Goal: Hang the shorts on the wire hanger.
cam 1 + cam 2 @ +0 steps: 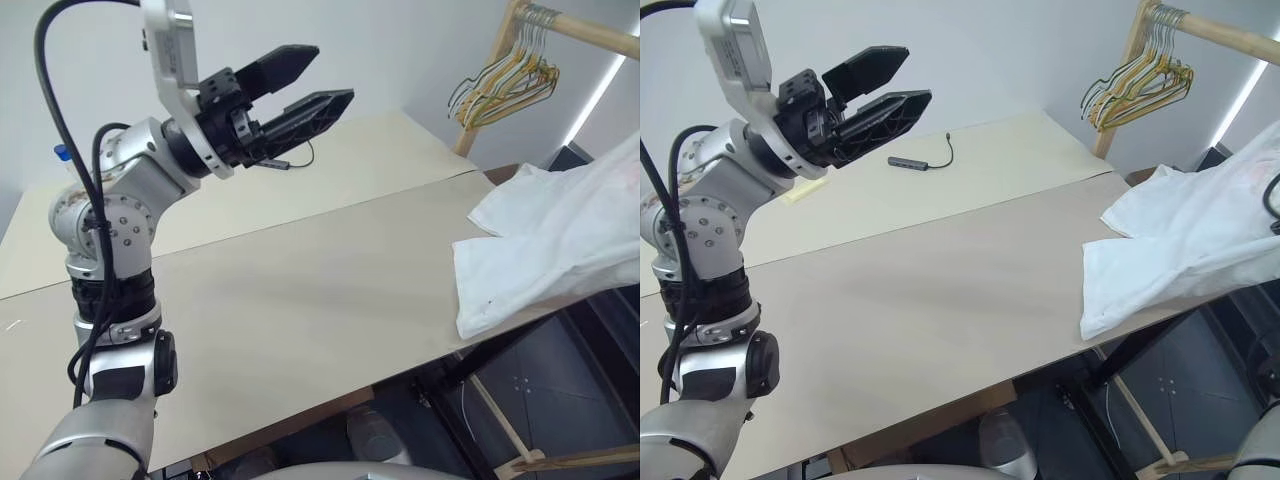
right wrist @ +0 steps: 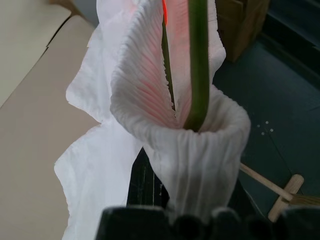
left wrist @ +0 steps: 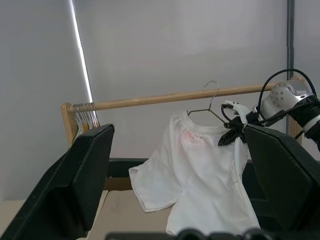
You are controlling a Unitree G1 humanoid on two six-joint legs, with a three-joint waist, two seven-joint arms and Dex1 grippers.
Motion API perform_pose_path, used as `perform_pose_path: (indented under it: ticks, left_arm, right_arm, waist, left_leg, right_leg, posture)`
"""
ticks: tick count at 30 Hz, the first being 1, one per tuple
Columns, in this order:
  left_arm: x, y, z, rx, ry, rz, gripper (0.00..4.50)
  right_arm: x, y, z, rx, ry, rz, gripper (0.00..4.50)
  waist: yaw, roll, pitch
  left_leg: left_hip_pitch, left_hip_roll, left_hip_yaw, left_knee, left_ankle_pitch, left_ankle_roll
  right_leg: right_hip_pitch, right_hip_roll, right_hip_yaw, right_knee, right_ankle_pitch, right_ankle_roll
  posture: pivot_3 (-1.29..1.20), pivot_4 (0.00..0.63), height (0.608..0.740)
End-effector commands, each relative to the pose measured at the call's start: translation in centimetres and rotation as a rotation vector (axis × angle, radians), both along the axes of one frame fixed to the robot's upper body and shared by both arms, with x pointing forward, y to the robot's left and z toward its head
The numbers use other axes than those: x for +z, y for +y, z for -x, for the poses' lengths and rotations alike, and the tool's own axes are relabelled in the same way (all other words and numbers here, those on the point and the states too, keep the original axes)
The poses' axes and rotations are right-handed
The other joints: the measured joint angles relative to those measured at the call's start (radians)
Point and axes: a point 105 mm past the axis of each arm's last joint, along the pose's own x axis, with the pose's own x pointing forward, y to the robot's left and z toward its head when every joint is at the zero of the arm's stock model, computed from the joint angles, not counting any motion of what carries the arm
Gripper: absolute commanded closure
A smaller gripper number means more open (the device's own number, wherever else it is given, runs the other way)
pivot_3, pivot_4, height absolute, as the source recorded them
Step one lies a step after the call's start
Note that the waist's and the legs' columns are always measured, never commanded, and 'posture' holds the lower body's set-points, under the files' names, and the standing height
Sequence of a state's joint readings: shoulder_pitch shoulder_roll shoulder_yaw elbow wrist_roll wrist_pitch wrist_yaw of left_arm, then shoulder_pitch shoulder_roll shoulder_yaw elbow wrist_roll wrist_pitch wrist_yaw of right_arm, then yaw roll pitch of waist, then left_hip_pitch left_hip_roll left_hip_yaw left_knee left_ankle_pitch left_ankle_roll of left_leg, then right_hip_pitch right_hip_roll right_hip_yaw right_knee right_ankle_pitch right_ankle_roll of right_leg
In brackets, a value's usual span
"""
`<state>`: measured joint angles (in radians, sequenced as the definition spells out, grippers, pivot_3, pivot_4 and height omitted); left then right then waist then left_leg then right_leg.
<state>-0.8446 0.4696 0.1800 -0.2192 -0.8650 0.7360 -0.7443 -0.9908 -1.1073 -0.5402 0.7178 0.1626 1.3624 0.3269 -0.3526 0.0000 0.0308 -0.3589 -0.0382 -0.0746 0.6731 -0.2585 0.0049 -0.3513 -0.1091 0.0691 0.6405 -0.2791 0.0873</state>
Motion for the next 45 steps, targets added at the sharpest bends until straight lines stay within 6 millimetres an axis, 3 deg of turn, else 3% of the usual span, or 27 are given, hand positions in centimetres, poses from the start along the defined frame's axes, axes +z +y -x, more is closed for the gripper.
perform_pose_path:
  ticks: [1, 9, 19, 25, 29, 34, 40, 45]
  left_arm:
    - [0.8, 0.3, 0.4, 0.024, -0.05, 0.01, 0.02]
    - [0.5, 0.2, 0.4, 0.043, -0.052, 0.007, 0.02]
    - [0.5, 0.2, 0.6, 0.048, -0.068, -0.018, 0.02]
    - [0.6, 0.2, 0.5, 0.048, -0.071, -0.023, 0.0]
    - [0.4, 0.2, 0.5, 0.05, -0.068, -0.024, 0.0]
    - [0.4, 0.1, 0.4, 0.049, -0.058, -0.023, 0.0]
    - [0.3, 0.0, 0.3, 0.042, -0.052, -0.028, 0.0]
    - [0.3, -0.1, 0.3, 0.032, -0.052, -0.033, 0.0]
  right_arm:
    - [1.7, -1.6, 0.1, -0.079, -0.062, 0.03, 4.37]
    - [-1.7, -3.1, 0.0, -0.184, -0.02, -0.009, 4.37]
    - [-3.2, -3.3, -0.2, -0.188, 0.0, 0.0, 4.37]
    - [-2.6, -3.4, -0.6, -0.175, 0.006, 0.097, 2.67]
    - [-2.2, -3.6, -0.7, -0.18, 0.011, 0.174, 1.27]
    - [-1.9, -3.8, -0.7, -0.202, 0.004, 0.307, 0.16]
    - [-0.4, -4.5, 0.1, -0.341, -0.059, 0.709, 0.02]
    - [0.2, -2.9, 0.1, -0.345, -0.19, 0.849, 0.02]
  waist:
    - [-0.001, 0.0, 0.0]
    - [0.001, -0.002, 0.001]
    - [0.008, -0.006, 0.004]
    - [0.007, -0.008, 0.005]
    - [0.007, -0.007, 0.005]
    - [0.008, -0.007, 0.005]
    - [0.009, -0.006, 0.004]
    - [0.005, -0.006, 0.004]
  left_leg:
    - [0.0, 0.0, 0.001, 0.0, 0.0, 0.0]
    - [0.001, 0.0, 0.003, -0.001, 0.0, 0.0]
    - [0.003, 0.0, 0.007, -0.003, 0.0, 0.0]
    - [0.006, 0.0, 0.006, -0.003, -0.002, -0.002]
    - [0.006, 0.0, 0.006, -0.003, -0.002, -0.002]
    - [0.006, 0.0, 0.004, -0.003, -0.002, -0.002]
    - [0.006, 0.0, 0.0, -0.003, -0.002, -0.002]
    - [0.006, 0.0, 0.001, -0.003, -0.002, -0.002]
  right_leg:
    - [0.0, 0.0, 0.0, 0.0, 0.0, 0.0]
    - [0.002, 0.0, 0.0, -0.002, -0.001, 0.001]
    - [0.008, 0.0, 0.0, -0.012, 0.001, 0.004]
    - [0.018, 0.0, -0.001, -0.016, 0.0, 0.006]
    - [0.018, 0.0, 0.0, -0.016, 0.0, 0.006]
    - [0.018, 0.0, 0.0, -0.016, 0.0, 0.007]
    - [0.017, 0.0, 0.0, -0.016, 0.0, 0.008]
    - [0.016, -0.001, 0.001, -0.015, 0.0, 0.009]
  posture:
    - [-0.31, 0.0, 0.74]
    - [-0.3, 0.0, 0.74]
    - [-0.3, 0.0, 0.74]
    - [-0.3, 0.0, 0.74]
    - [-0.3, 0.0, 0.74]
    - [-0.3, 0.0, 0.74]
    - [-0.31, 0.0, 0.74]
    - [-0.31, 0.0, 0.74]
